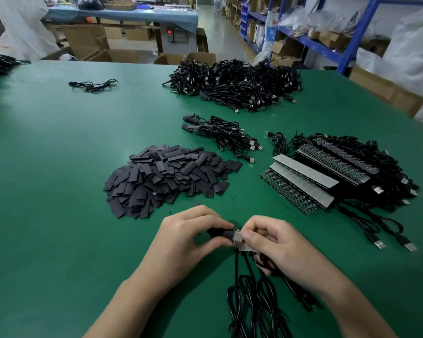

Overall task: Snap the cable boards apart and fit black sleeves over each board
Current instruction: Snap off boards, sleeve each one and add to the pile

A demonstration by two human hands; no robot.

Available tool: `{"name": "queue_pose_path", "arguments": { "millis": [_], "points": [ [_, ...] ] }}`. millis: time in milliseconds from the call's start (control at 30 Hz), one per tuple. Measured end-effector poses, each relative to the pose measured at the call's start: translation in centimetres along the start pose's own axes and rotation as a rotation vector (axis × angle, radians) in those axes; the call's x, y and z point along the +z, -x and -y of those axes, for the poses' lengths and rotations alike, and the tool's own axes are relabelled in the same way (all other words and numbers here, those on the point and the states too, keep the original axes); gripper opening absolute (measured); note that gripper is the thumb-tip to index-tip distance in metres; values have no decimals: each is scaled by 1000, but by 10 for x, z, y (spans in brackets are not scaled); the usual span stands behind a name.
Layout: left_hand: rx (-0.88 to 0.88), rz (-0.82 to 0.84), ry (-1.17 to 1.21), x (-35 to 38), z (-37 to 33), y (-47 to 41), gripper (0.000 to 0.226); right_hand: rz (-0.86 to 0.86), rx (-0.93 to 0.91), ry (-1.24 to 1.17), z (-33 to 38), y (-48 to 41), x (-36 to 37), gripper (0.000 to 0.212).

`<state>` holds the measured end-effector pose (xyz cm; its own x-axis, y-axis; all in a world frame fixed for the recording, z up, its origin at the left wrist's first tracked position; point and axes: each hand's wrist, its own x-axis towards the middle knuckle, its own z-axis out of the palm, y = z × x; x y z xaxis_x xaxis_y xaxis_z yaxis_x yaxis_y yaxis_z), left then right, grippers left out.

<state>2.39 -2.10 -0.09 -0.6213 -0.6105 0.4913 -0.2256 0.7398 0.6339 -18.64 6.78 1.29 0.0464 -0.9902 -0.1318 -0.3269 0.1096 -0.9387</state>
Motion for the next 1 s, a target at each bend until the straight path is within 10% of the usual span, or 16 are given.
{"name": "queue_pose_path", "arguments": {
  "millis": [1000],
  "points": [
    [106, 46, -104, 5, 1, 1, 16, -94, 43, -49, -5, -3, 9, 24]
  ]
}}
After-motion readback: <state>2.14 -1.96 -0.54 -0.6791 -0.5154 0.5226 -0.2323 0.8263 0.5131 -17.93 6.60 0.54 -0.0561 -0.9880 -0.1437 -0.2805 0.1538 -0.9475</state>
